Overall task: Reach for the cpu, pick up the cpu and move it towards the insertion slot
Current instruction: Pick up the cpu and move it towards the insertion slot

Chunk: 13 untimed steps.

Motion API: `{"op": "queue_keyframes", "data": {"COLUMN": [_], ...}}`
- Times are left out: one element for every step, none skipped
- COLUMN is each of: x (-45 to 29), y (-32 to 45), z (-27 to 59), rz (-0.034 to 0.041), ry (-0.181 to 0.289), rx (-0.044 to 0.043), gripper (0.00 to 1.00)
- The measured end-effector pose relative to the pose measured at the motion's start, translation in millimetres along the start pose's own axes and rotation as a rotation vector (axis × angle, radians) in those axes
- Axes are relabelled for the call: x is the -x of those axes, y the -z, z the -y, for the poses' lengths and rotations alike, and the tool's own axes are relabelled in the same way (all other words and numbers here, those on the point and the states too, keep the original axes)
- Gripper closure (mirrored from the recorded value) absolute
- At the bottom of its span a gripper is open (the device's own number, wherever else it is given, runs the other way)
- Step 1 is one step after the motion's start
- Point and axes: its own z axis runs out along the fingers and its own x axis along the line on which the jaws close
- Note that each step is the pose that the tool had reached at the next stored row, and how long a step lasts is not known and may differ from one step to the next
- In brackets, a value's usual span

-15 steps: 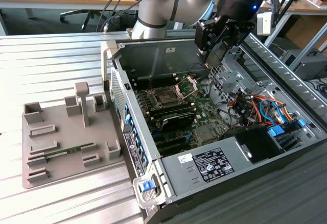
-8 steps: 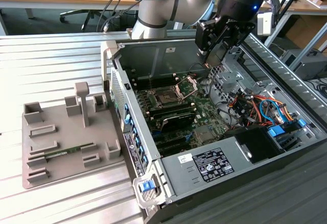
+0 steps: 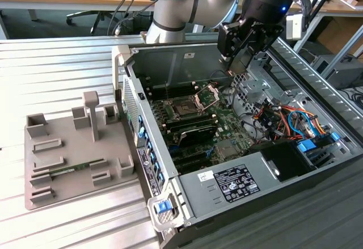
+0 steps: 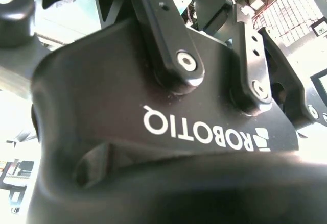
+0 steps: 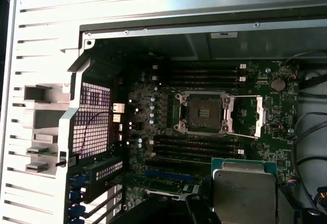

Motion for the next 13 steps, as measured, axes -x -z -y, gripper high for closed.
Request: {"op": "queue_keyframes", "data": {"x": [0.2,0.5,0.6,0.7,1.0,1.1,1.4,1.6,1.8,2.0,2.2,2.4,2.6], "y": [-0.1,-0.1,-0.2,-0.2,-0.3,-0.3,-0.4,-0.4,-0.5,-0.5,-0.5,-0.6,-0.6], "z": [0.0,0.0,0.0,0.1,0.1,0.1,0.1,0.1,0.1,0.1,0.1,0.2,0.2], "rz": [0.0001,0.0001,0.0,0.0,0.0001,0.0001,0.0,0.0001,0.0,0.0,0.0,0.0,0.0], "ry": [0.0,0.0,0.0,0.0,0.0,0.0,0.0,0.0,0.0,0.0,0.0,0.0,0.0], "rx": [0.0,0.0,0.0,0.0,0.0,0.0,0.0001,0.0,0.0001,0.0,0.0,0.0,0.0], "gripper": [0.45,0.45,0.45,0.45,0.45,0.45,0.45,0.45,0.45,0.45,0.45,0.45,0.45]}}
